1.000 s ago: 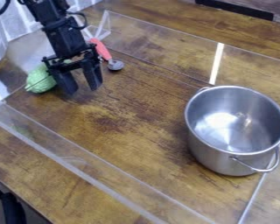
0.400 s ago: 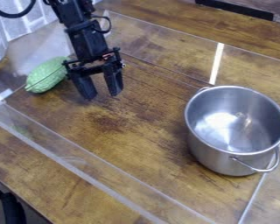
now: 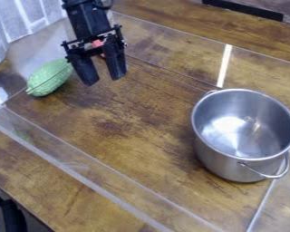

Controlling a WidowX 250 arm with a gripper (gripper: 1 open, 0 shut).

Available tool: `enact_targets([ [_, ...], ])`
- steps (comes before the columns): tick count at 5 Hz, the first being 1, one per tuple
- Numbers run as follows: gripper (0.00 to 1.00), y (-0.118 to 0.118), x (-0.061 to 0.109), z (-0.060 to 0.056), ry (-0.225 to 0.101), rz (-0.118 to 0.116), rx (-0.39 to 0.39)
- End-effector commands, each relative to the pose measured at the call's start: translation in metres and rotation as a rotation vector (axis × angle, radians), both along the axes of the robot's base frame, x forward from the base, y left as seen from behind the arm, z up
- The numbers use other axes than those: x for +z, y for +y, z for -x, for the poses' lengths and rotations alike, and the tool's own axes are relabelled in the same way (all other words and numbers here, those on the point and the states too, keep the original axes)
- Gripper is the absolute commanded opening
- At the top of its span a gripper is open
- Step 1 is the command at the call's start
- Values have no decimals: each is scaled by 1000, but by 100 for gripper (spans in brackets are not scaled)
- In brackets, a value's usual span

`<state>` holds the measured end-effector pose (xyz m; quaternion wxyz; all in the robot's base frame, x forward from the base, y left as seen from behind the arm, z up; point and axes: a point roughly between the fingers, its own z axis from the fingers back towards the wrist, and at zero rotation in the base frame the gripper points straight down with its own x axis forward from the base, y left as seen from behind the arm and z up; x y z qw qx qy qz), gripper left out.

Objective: Move the pink spoon to the right side of the table

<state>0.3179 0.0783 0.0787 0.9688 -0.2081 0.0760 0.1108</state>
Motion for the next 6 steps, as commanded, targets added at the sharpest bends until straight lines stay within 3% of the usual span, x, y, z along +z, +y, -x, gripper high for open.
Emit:
enact_targets([
  [1,100,-7,-6,-1,-36,-25,-18],
  [2,100,-4,-14,7,-7,-24,18],
  [3,100,4,-12,14,-3,-11,64],
  [5,100,4,26,9,-30,6,158],
  [6,100,-5,35,1,-39,15,226],
])
